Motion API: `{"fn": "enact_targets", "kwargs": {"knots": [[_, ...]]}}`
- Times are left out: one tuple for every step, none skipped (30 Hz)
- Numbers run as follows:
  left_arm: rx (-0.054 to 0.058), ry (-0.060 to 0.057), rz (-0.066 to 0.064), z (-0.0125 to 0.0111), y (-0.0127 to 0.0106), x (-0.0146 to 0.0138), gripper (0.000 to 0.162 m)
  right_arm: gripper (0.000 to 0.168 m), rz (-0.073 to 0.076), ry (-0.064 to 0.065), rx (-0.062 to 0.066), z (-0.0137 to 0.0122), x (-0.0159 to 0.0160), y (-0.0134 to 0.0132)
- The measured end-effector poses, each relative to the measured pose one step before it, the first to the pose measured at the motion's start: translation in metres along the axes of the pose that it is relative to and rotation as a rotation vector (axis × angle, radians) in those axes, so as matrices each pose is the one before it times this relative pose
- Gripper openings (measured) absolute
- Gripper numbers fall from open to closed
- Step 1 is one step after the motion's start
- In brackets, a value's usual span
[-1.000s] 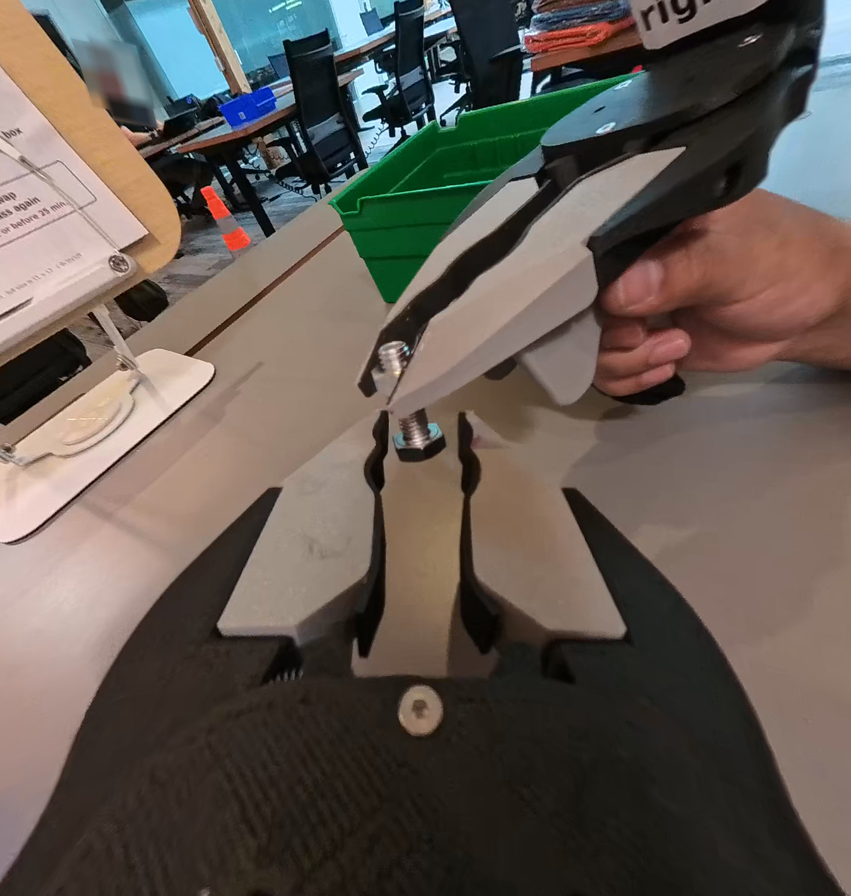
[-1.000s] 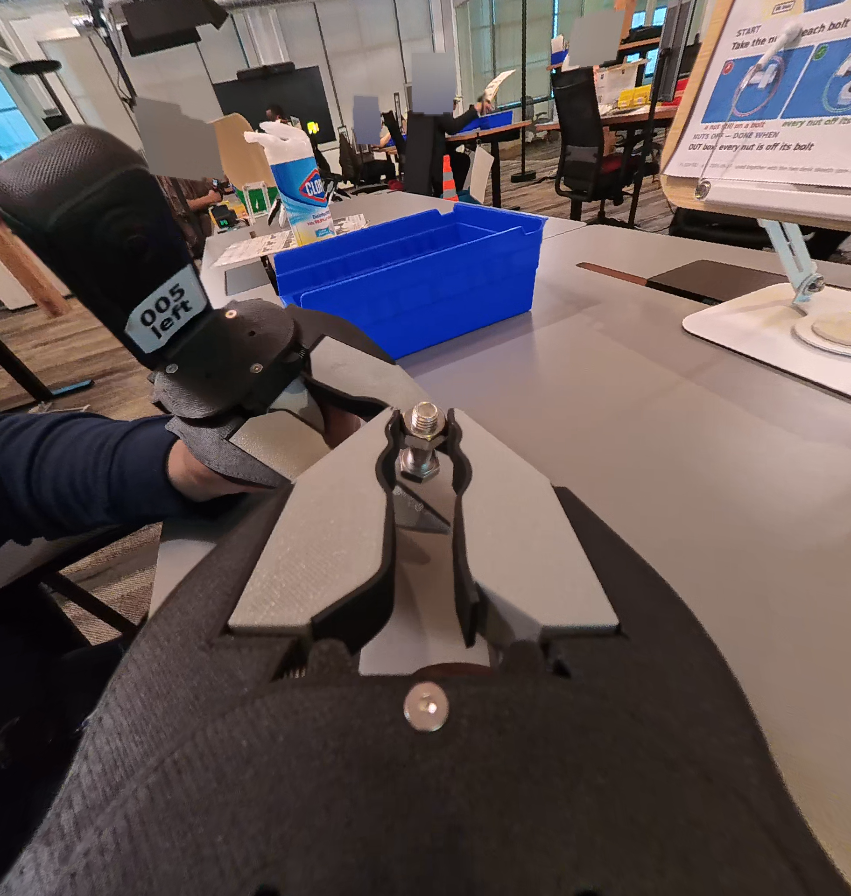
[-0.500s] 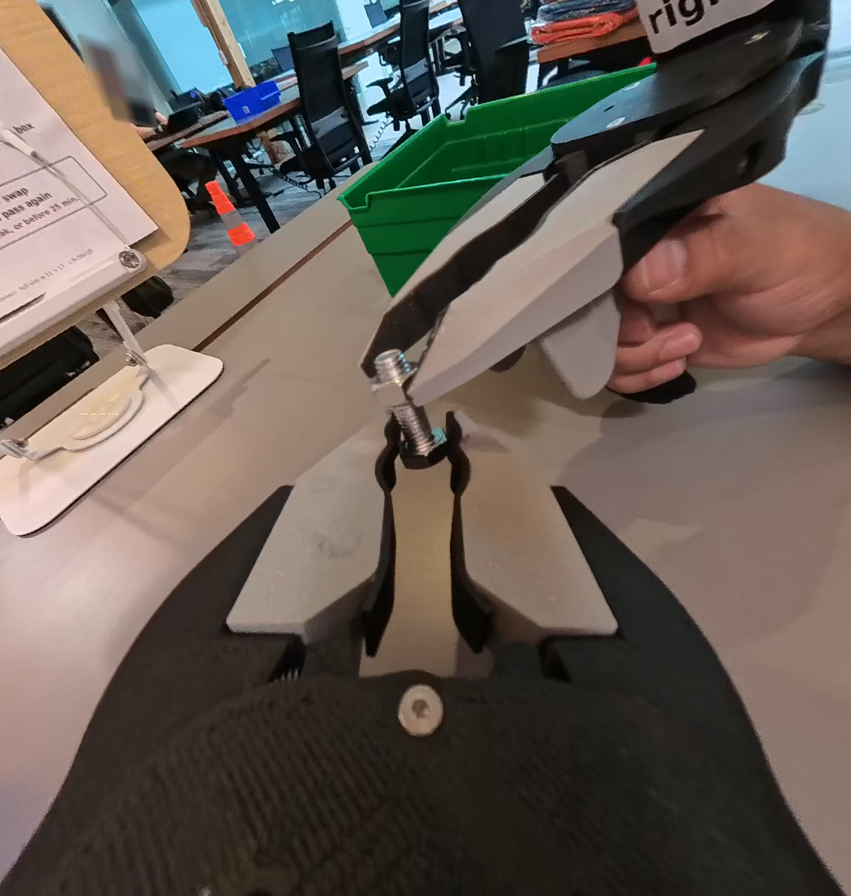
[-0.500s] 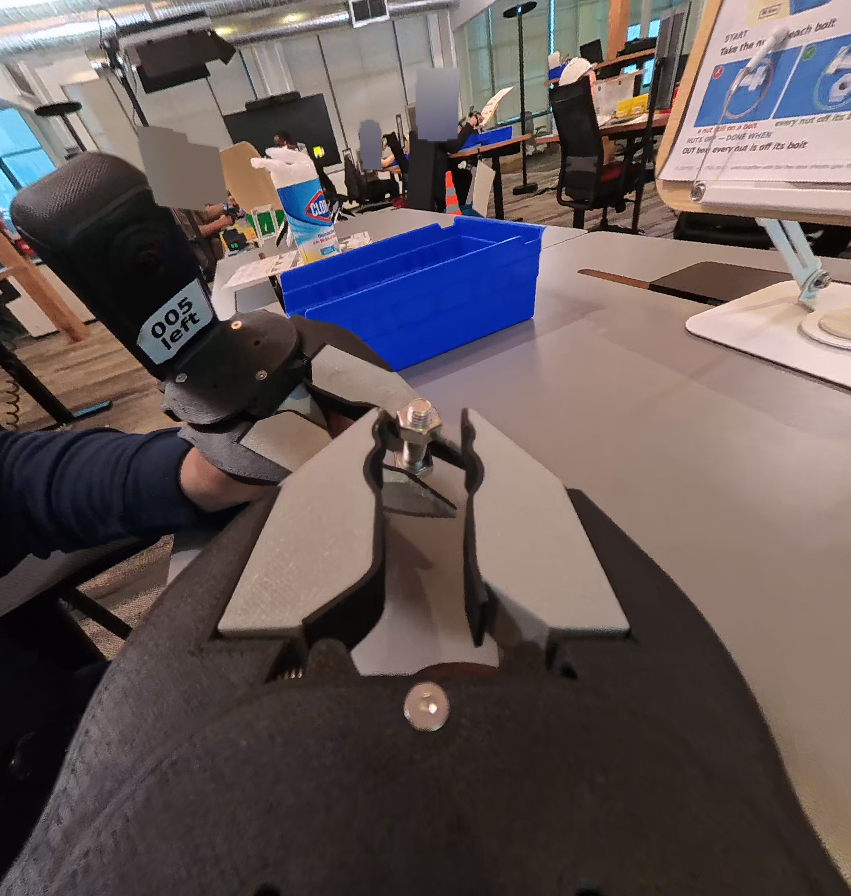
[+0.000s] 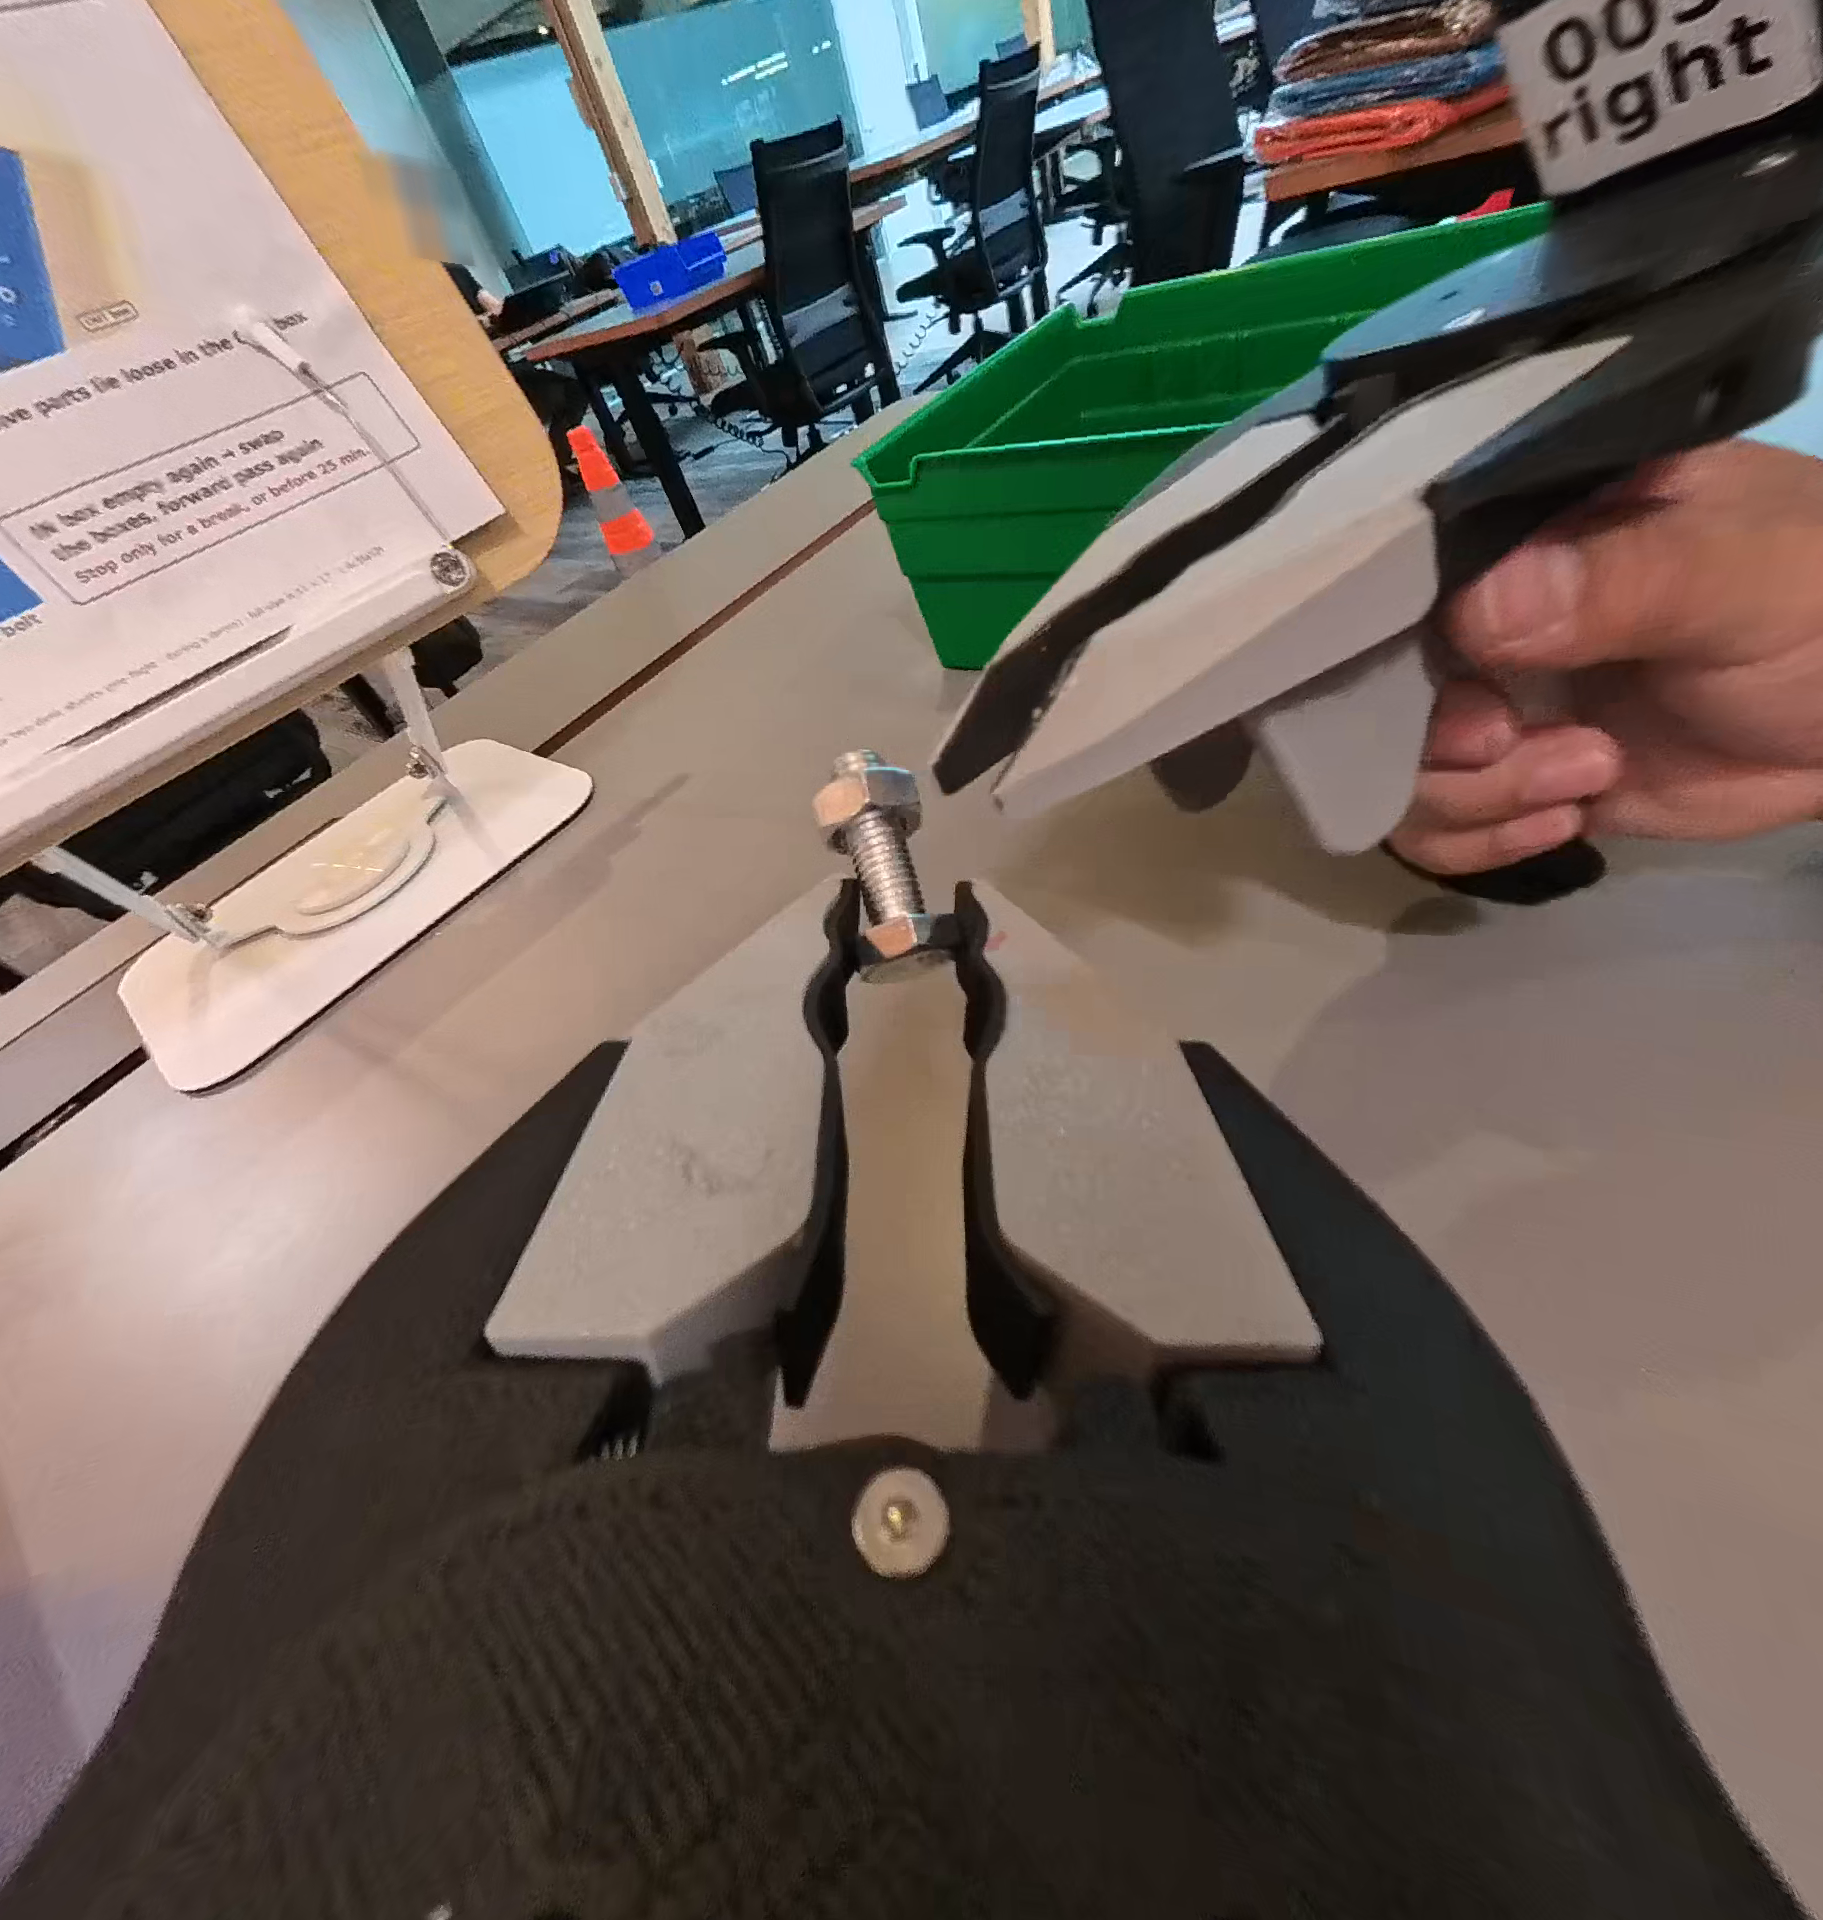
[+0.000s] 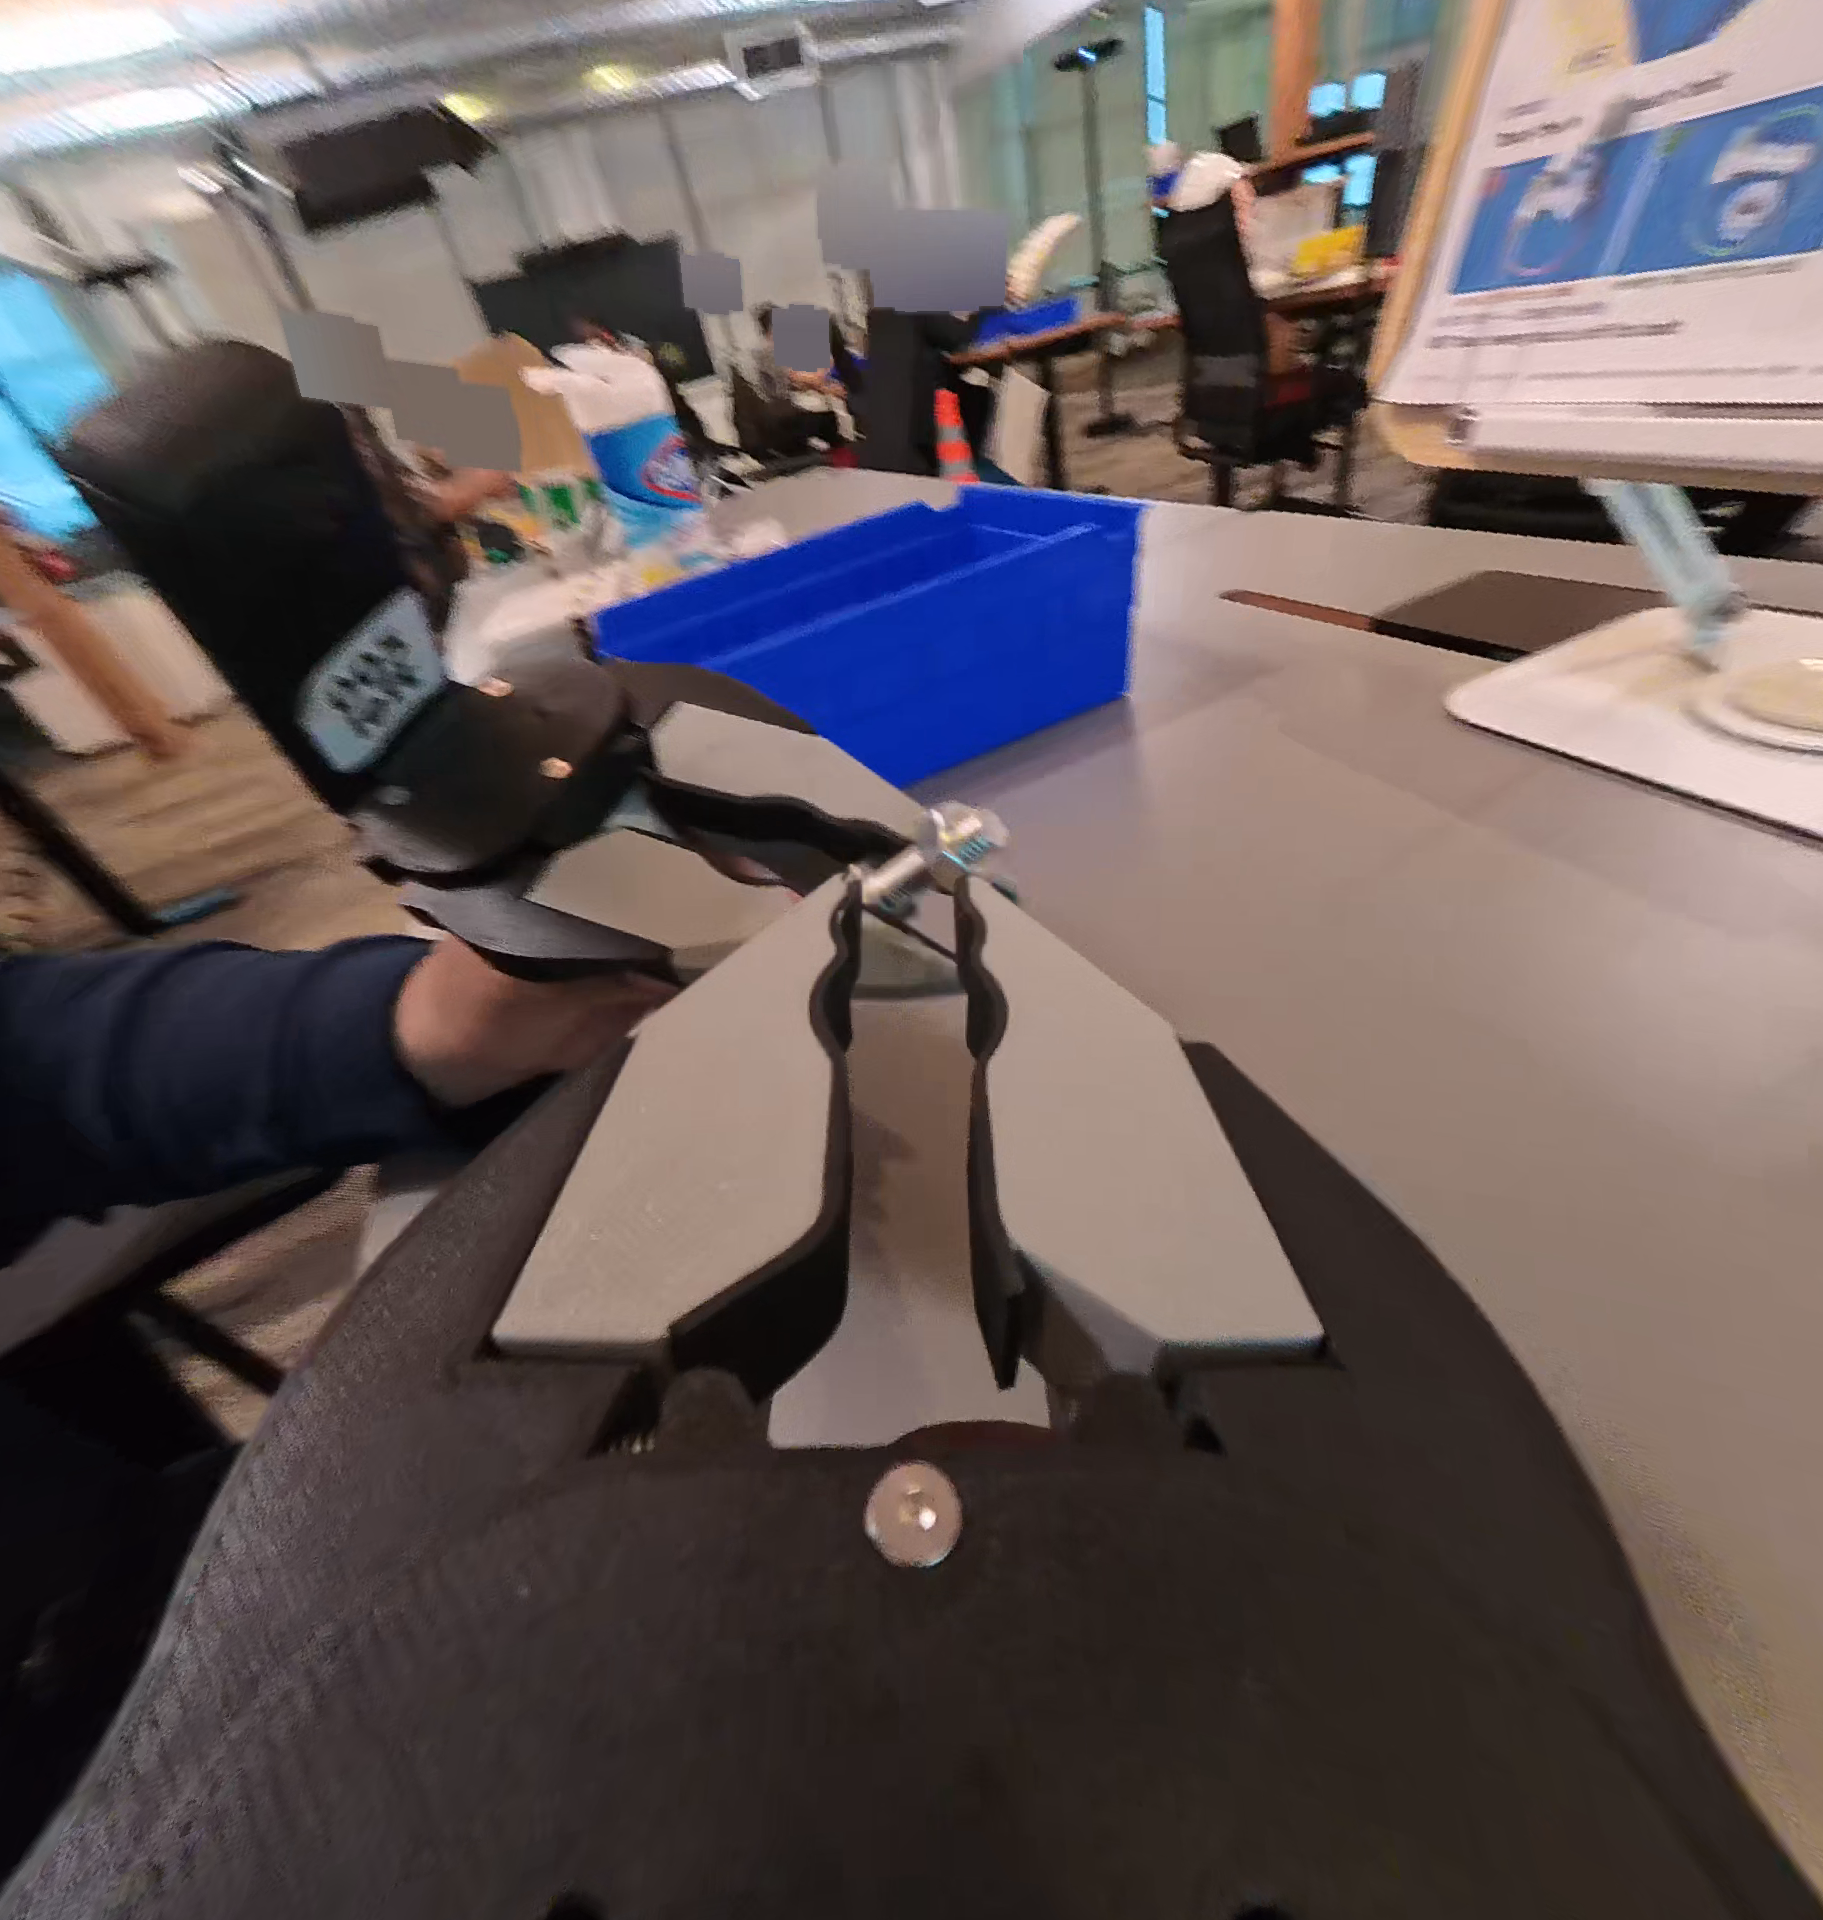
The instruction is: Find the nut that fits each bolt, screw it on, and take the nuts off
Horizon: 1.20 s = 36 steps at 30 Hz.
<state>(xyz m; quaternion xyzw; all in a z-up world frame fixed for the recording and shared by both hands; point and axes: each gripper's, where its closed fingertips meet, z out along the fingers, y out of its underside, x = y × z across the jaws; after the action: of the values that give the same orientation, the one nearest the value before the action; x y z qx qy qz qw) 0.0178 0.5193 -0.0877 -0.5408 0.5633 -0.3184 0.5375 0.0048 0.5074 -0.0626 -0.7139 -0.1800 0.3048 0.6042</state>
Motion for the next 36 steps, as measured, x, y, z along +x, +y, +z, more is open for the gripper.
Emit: {"fn": "enact_targets", "kwargs": {"knots": [[0.0024,0.0072,-0.0031,0.00042,-0.00094,0.00242,0.016,0.015,0.0287,-0.0289,0.0069,0.00135,-0.00376,-0.0003],[0.0035,-0.0147,0.0045,-0.0001,-0.00142,-0.00066,0.016,0.012,0.0179,0.0002,-0.0029,0.00113,0.00123,0.00111],[0.0097,-0.0064,0.0134,-0.00056,-0.00216,-0.0003,0.015,0.01,0.0091,0.0008,0.0029,-0.00015,0.00156,-0.00012],[0.018,0.0067,0.0056,-0.00136,-0.00314,0.00125,0.016,0.017,0.0149,0.001,0.0091,-0.00099,0.0017,-0.00148],[0.0133,0.0004,0.0012,-0.00126,-0.00253,0.00077,0.016,0.02,0.0206,-0.0012,0.016,-0.00144,0.00175,-0.00217],[0.009,-0.0019,0.0142,-0.00094,-0.00186,0.00098,0.016,0.02,0.0284,-0.0066,0.0157,-0.00168,0.00164,-0.00231],[0.0076,-0.0041,0.0225,-0.00037,-0.00174,0.00109,0.016,0.021,0.0329,-0.006,0.0142,-0.00156,0.002,-0.00241],[0.0069,0.0012,0.0208,-0.00015,-0.00165,0.00223,0.016,0.023,0.0285,-0.0121,0.0123,-0.00134,0.0008,-0.00232],[0.0061,0.0063,0.0159,0.00035,-0.00131,0.00284,0.016,0.024,0.024,-0.0277,0.0067,-0.00067,-0.00222,-0.00145],[0.0011,0.0087,0.0092,0.00071,-0.00038,0.00291,0.016,0.023,0.0201,-0.0334,0.0044,0.00022,-0.00399,-0.00052],[-0.0038,0.0065,0.0059,0.00111,0.00054,0.00242,0.016,0.02,0.0183,-0.0398,-0.0033,0.00107,-0.00539,0.00097],[-0.0034,0.0074,0.006,0.00101,0.00067,0.00236,0.016,0.024,0.019,-0.0235,-0.0065,0.00157,-0.00297,0.00128],[-0.0001,0.0049,0.0052,0.00053,0.00042,0.00178,0.016,0.018,0.0059,0.0052,-0.0008,0.00013,0.0014,0.00035],[0.0004,0.0031,0.0007,0.00058,0.00047,0.00101,0.016,0.015,-0.0095,0.0048,-0.0043,-0.00098,0.00098,0.00029],[-0.0045,0.0045,-0.0069,0.00087,0.0012,0.0008,0.016,0.015,-0.0073,0.0063,-0.0107,-0.00049,0.00077,0.00103],[-0.0036,0.0065,-0.0099,0.00097,0.00095,0.00072,0.016,0.015,-0.009,0.0087,-0.0039,-0.00035,0.00078,0.00063],[0.0001,0.0055,-0.0096,0.00063,0.00047,0.00044,0.016,0.015,-0.0131,0.0106,-0.0028,-0.00017,0.00059,0.00039],[0.0012,0.0064,-0.0092,0.00035,0.00045,0.00029,0.016,0.014,-0.0214,0.0129,-0.0054,-0.00003,0.00023,0.00032],[-0.001,0.0062,-0.0109,0.00051,0.00075,0.00023,0.016,0.014,-0.0266,0.0194,-0.0066,0.00005,0.00082,0.00039],[-0.0013,0.0057,-0.0097,0.00014,0.00063,0.00007,0.016,0.014,-0.0319,0.0208,-0.006,0.00011,0.00037,0.00049],[-0.0012,0.0088,-0.0088,0.00027,0.00076,0.0005,0.016,0.014,-0.0352,0.0193,-0.0059,0.0003,-0.00008,0.00027],[-0.0037,0.0097,-0.0118,0.00062,0.00112,0.00072,0.016,0.014,-0.0372,0.0207,-0.0078,0.00033,-0.0001,0.00057],[-0.0045,0.0102,-0.0119,0.0007,0.00099,0.00073,0.016,0.013,-0.0363,0.0171,-0.0071,0.00043,-0.00047,0.00041],[-0.0042,0.0153,-0.0096,0.00083,0.00071,0.00154,0.016,0.013,-0.0316,0.0047,-0.0022,0.00059,-0.00232,-0.00017],[0.0002,0.0121,-0.0059,0.00017,-0.00033,0.00152,0.016,0.013,-0.0249,-0.0073,0.0039,0.00069,-0.00391,-0.00105],[0.0119,0.0007,0.0073,-0.00071,-0.00222,0.00094,0.016,0.013,-0.0114,-0.0147,0.016,0.0005,-0.00436,-0.00261],[0.0137,-0.0036,0.0175,-0.00067,-0.00224,0.00094,0.016,0.013,0.0085,-0.0207,0.0141,0.00014,-0.00386,-0.0022],[0.001,-0.0023,0.0147,0.00006,-0.00024,0.0007,0.016,0.014,0.0234,-0.017,0.0029,0.00013,-0.00176,-0.00039],[-0.0056,-0.0035,0.0051,0.0005,0.00083,0.0001,0.016,0.015,0.0275,-0.0061,-0.0022,0.00004,0.00098,0.00055],[-0.0047,-0.0027,-0.0014,0.00054,0.00086,-0.00044,0.016,0.015,0.0236,-0.0003,0.0,-0.00066,0.00241,0.00039],[0.0,0.0007,-0.0029,0.00037,0.00013,-0.00035,0.016,0.017,0.0178,-0.0004,0.0005,-0.00069,0.0022,0.0004],[-0.0002,0.001,-0.0041,0.00014,0.00011,-0.00027,0.016,0.019,0.0118,-0.0021,-0.0043,-0.00017,0.00109,0.00107],[-0.0044,-0.0032,-0.0005,0.00004,0.0008,-0.00052,0.016,0.02,0.0074,0.0055,-0.0066,0.00052,0.00149,0.00157],[-0.0019,-0.0057,0.0032,0.00009,0.00045,-0.00073,0.016,0.021,0.0017,0.0109,-0.0112,0.00069,0.00176,0.00193],[0.0023,-0.0023,0.0015,-0.00006,-0.00033,-0.00024,0.016,0.022,-0.0038,0.0093,-0.0135,0.00102,0.00107,0.00218],[0.0004,-0.0047,-0.0009,-0.00021,-0.00027,-0.00079,0.016,0.024,-0.0048,0.0059,-0.0045,0.00059,0.00038,0.00072]]}}
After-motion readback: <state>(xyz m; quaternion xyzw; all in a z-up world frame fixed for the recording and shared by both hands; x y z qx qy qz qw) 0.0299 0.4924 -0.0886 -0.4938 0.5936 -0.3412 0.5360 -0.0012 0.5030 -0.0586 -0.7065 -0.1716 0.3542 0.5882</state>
